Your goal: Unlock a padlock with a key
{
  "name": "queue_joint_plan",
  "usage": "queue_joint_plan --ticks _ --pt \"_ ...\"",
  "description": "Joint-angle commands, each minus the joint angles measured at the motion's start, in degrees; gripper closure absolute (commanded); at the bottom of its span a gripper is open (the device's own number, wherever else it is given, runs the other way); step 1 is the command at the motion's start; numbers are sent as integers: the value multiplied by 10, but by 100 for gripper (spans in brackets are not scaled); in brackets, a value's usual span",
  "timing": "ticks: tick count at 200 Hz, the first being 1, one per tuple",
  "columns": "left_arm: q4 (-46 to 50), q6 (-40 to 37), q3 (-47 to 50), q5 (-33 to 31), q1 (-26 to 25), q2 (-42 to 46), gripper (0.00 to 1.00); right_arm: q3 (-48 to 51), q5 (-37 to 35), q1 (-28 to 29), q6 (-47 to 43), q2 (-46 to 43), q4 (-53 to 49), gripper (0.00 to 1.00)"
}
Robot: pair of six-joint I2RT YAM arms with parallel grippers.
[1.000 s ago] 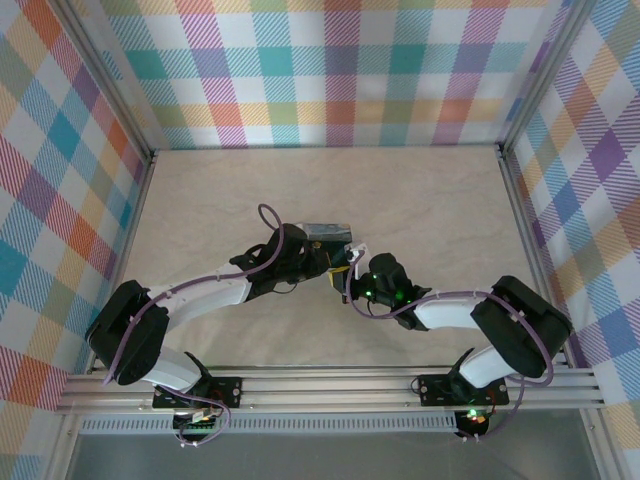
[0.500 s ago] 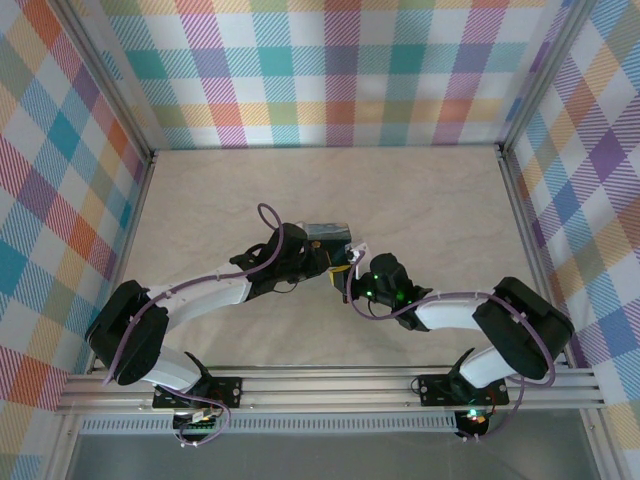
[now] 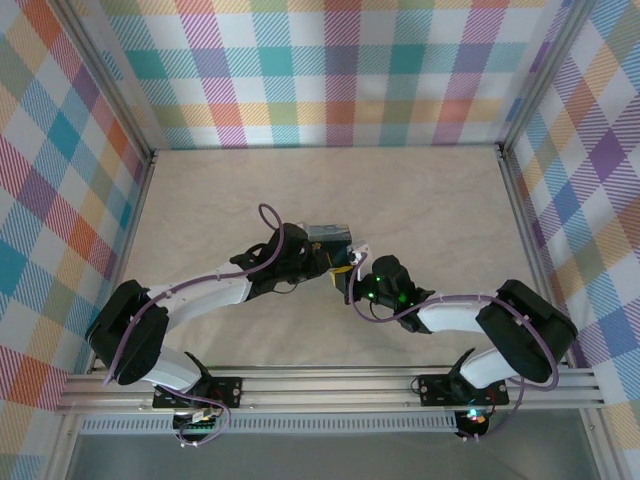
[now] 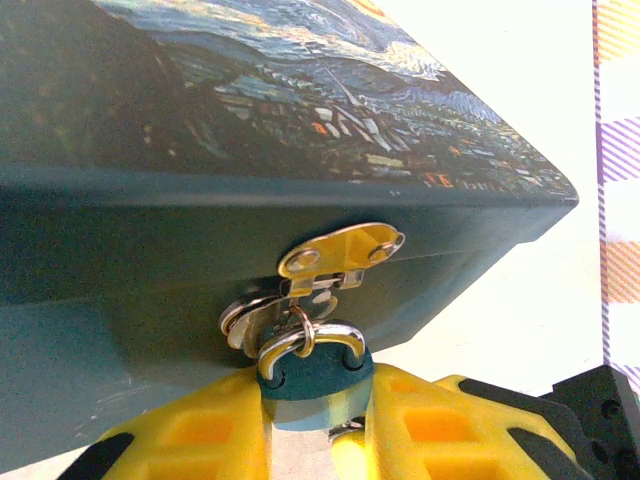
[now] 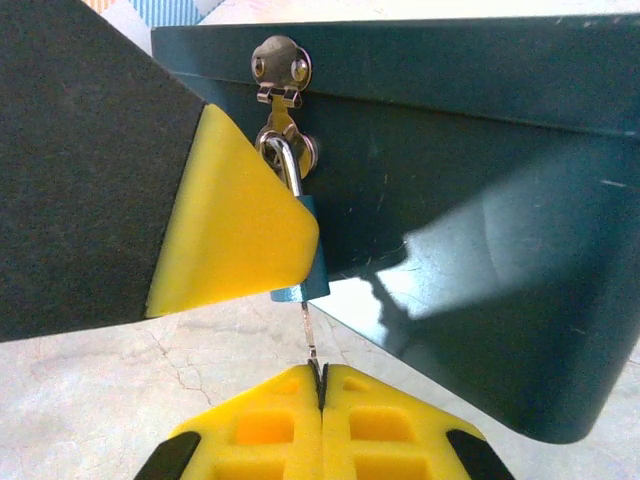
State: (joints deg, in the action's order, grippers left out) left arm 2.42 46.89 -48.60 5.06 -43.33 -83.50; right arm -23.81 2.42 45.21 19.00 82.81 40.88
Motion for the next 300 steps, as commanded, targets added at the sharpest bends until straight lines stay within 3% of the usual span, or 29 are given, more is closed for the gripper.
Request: queue_joint_plan --ticks 1,300 --pt "-3 2 -22 11 -7 -1 75 14 -4 0 17 3 38 100" --pt "3 20 -25 18 -7 12 75 32 19 1 16 -5 77 100"
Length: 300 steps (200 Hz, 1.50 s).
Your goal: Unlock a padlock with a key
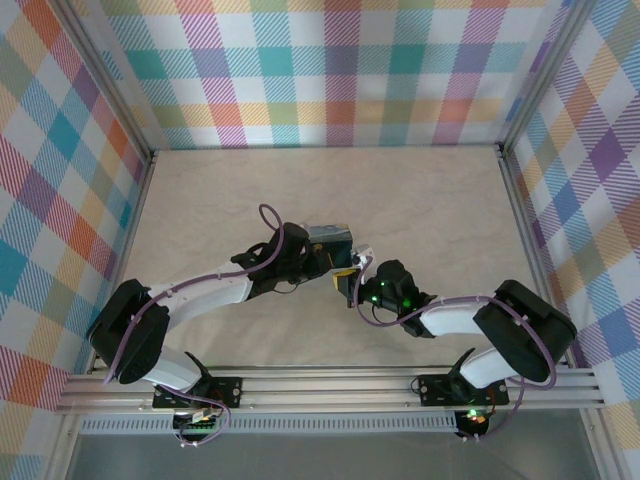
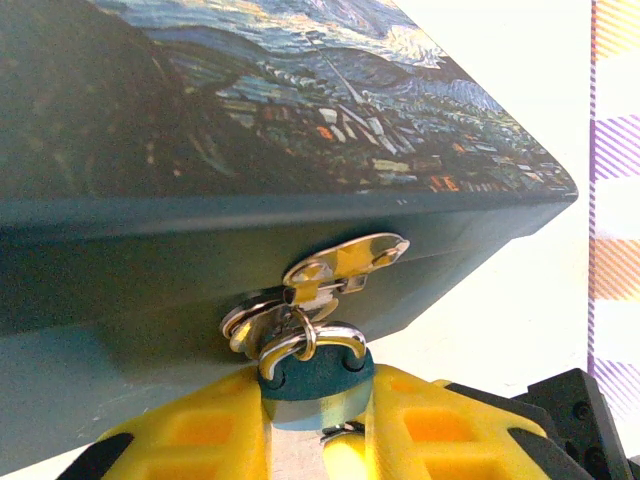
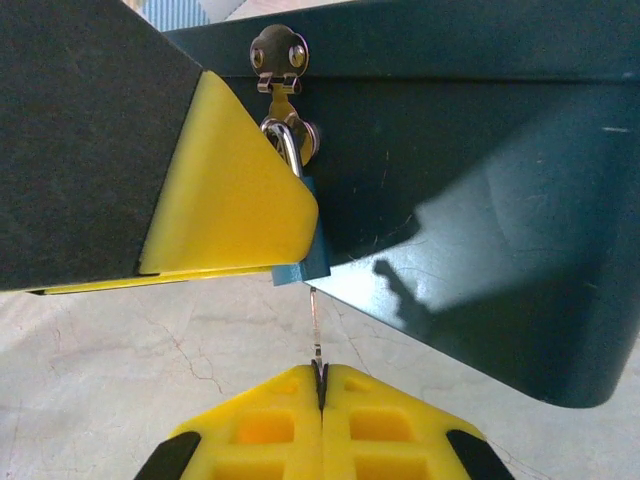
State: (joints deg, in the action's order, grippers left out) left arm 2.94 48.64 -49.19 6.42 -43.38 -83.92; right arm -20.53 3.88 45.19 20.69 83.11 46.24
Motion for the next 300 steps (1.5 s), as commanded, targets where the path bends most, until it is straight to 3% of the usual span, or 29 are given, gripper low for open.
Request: queue_joint_plan --ticks 1,189,300 --pt "-2 2 -19 4 -6 16 75 -1 4 2 -1 -8 24 100" --pt "2 2 -19 5 -6 16 75 4 3 2 2 -19 36 100" --pt "2 3 -25 15 -6 11 75 -13 4 3 -8 20 78 100"
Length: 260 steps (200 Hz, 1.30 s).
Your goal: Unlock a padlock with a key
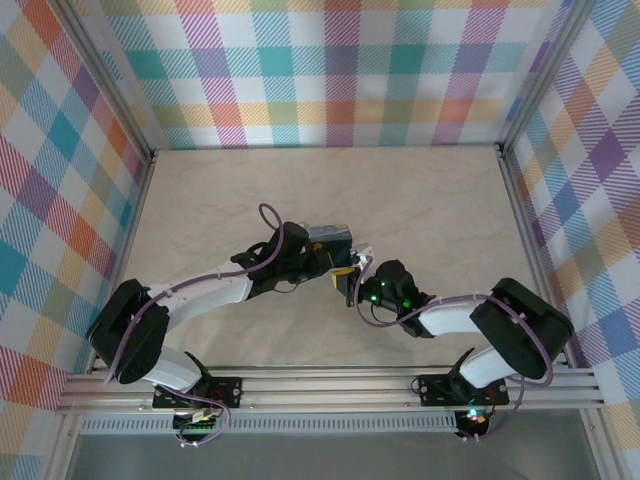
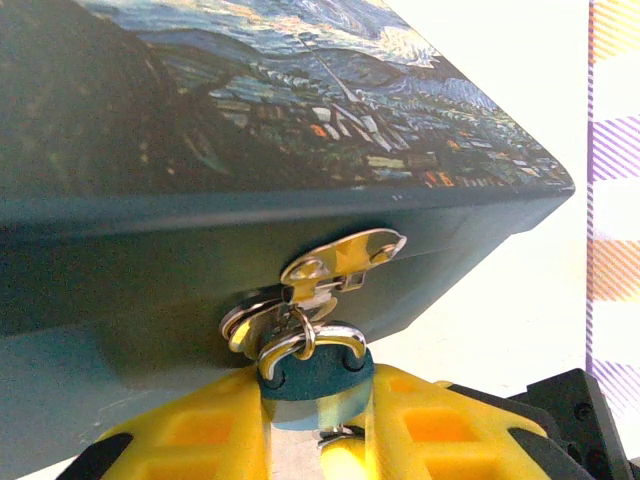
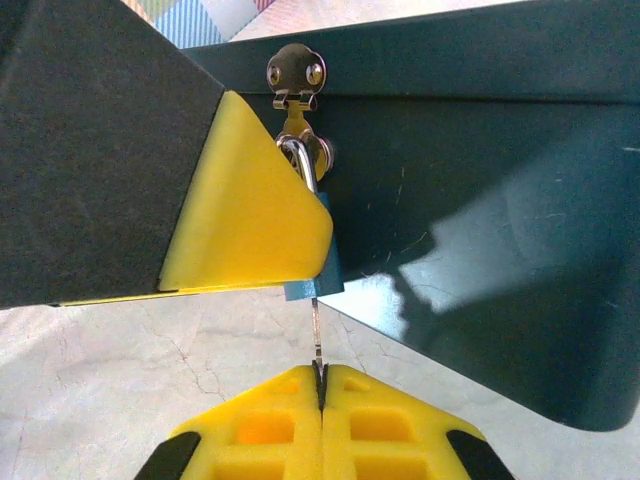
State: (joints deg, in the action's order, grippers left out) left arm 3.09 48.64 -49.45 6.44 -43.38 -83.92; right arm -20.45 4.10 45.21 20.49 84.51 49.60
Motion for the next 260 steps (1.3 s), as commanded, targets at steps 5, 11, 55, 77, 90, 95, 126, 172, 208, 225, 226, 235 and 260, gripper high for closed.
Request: queue_joint_plan --ticks 5,11,55,77,90,95,126,172,208,225,226,235,260 --pt "0 2 -23 15 -6 10 75 -13 -1 2 -8 5 45 100" --pt "0 3 -23 15 -6 9 75 -13 -5 2 -9 3 45 100" --pt "3 3 -22 15 -6 11 75 -10 -27 1 -18 -3 44 100" --pt "3 2 -21 14 -6 13 75 -7 -30 1 -19 0 45 100" --pt "4 3 -21 13 -7 15 75 -5 -36 1 -20 -2 46 100" --pt "5 3 -20 14 -6 15 75 -3 -39 2 -20 -3 48 100" --pt "6 2 -18 11 -6 16 75 7 -46 0 -22 -18 44 100" --pt "5 3 -20 10 -6 16 75 7 -31 -1 -17 -11 44 100" --pt "8 4 -21 5 -6 19 75 12 -25 0 -13 -3 47 100" --pt "9 4 -22 4 -7 20 75 19 -27 0 -11 -3 49 100" --pt "9 4 -22 4 -6 20 75 19 -27 0 -11 -3 49 100" --pt "9 4 -23 5 -6 21 75 22 -27 0 -9 -2 51 100" --pt "9 4 -23 6 -6 19 75 23 -25 0 -8 -2 53 100"
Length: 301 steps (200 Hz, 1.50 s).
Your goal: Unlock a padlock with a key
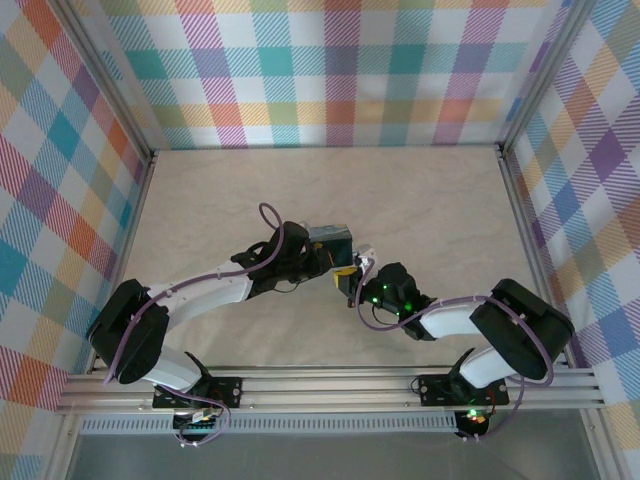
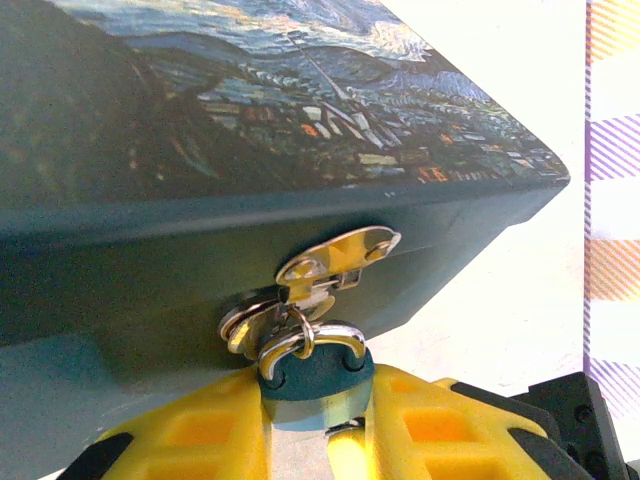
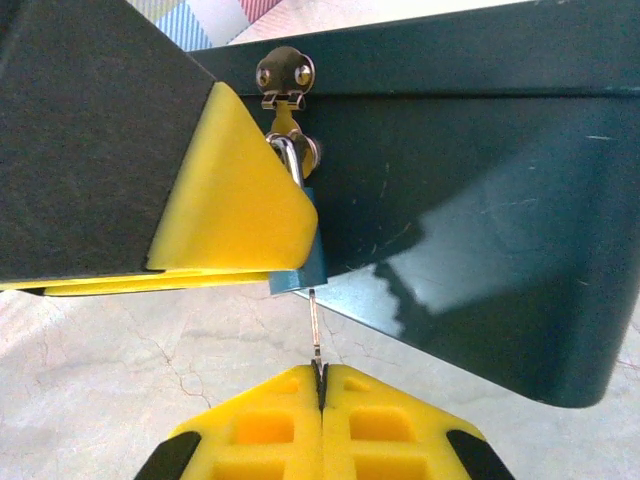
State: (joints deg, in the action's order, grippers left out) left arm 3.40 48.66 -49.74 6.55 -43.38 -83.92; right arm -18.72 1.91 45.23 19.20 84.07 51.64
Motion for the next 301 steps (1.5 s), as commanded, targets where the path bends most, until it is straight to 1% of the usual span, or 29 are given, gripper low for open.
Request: queue_joint_plan --ticks 1,99,127,167,229,301 --pt "6 3 -20 5 -6 19 75 5 -3 -1 6 2 33 100" --pt "7 3 -24 7 -6 12 75 -3 23 -1 3 4 37 100" --pt "7 4 -24 7 -6 13 75 -3 14 -1 8 -1 46 100" --pt "7 3 -26 9 -6 12 75 -4 18 0 9 -2 48 100" --pt "10 3 -28 10 -6 11 75 7 -3 0 21 1 82 100" --pt "6 7 -32 22 -6 9 75 -11 0 -1 18 43 113 100"
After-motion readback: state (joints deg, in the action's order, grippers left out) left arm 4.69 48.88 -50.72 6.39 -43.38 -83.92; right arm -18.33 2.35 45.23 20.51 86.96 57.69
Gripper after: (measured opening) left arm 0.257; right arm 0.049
